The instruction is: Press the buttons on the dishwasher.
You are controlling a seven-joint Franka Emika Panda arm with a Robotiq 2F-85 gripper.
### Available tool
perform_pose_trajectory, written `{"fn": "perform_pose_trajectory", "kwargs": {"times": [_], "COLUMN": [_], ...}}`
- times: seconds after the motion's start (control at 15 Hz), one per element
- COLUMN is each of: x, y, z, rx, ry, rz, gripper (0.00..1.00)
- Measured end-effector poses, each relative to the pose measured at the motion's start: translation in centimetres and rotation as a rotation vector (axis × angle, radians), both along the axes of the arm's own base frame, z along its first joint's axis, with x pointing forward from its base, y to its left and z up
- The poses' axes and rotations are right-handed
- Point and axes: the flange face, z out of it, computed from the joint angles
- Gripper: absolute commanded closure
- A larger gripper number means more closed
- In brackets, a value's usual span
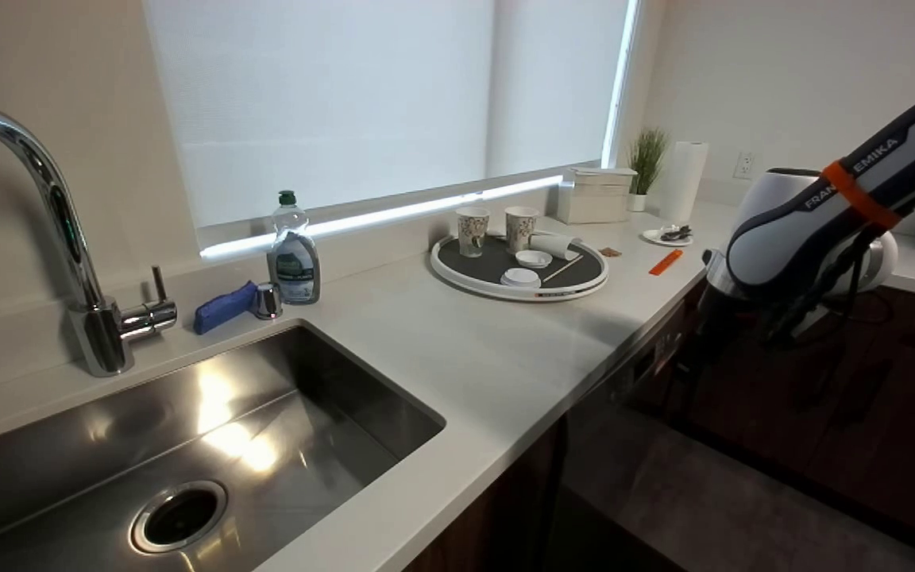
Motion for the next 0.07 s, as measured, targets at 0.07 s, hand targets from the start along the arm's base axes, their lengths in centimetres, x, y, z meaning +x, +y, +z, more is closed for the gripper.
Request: {"fn": "perform_pose_trajectory", "kwargs": {"times": [0.07], "x": [0.01], "y": [-0.04], "z": [0.00], "rx": [0.000], "ry": [0.000], "rz": [-0.001], "gripper": [0.00]}}
